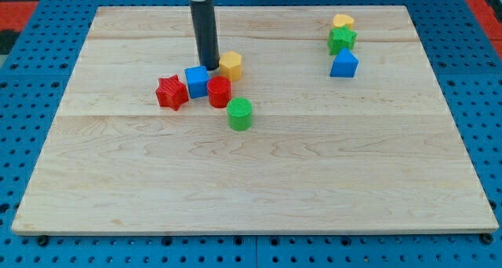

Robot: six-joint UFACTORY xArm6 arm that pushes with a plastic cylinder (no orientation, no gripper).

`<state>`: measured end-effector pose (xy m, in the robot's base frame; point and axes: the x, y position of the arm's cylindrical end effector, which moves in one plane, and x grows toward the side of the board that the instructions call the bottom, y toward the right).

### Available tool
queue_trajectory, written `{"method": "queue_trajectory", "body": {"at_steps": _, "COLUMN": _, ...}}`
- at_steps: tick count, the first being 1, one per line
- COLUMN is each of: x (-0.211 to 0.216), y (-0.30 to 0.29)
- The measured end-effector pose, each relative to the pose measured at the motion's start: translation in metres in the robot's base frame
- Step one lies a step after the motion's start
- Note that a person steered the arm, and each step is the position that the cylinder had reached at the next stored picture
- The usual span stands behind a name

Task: Move the yellow hexagon to the bottom left of the blue triangle

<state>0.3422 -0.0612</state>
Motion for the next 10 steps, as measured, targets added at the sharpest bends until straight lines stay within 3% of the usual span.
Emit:
{"method": "queue_trajectory", "body": {"at_steps": 2, "x": -0.001, "y": 0.052}}
{"method": "queue_trajectory", "body": {"at_steps": 5, "x": 0.01, "y": 0.073}}
{"method": "queue_trajectory", "body": {"at_steps": 8, "x": -0.013, "y": 0.093}}
{"method": "queue_trajectory", "body": {"at_steps": 10, "x": 0.013, "y": 0.119}}
